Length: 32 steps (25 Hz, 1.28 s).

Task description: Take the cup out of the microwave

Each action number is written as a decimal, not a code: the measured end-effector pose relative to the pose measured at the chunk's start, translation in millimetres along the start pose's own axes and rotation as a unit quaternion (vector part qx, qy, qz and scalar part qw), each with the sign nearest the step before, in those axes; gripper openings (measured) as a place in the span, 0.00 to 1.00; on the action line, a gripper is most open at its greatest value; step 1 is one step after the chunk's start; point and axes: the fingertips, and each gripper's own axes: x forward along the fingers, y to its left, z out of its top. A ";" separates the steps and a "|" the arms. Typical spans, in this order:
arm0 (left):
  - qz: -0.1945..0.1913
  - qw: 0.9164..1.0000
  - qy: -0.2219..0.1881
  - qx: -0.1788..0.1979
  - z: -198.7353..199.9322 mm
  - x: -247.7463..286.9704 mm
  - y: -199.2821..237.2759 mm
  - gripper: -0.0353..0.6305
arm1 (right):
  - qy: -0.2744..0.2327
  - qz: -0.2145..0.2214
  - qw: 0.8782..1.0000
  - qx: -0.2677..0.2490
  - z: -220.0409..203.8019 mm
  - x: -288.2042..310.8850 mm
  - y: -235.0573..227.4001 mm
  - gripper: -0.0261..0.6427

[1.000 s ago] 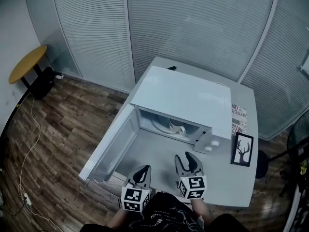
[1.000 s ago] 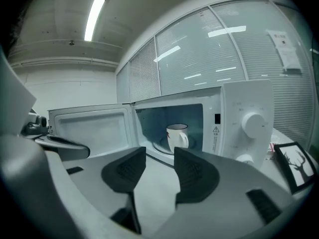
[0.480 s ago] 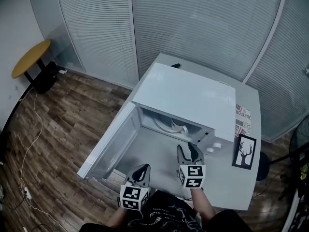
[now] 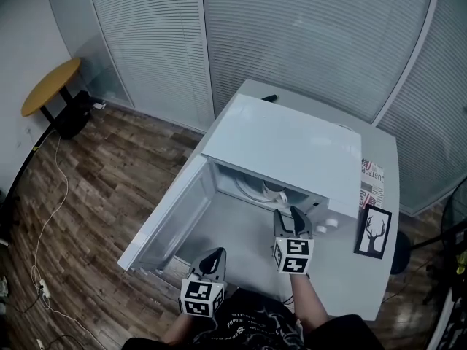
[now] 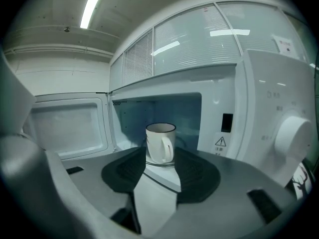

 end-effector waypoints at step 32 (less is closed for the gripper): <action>0.022 1.000 0.018 -0.008 -7.6 2.4 11.0 0.06 | 0.021 -0.017 1.000 0.003 -8.1 50.0 -5.6 0.28</action>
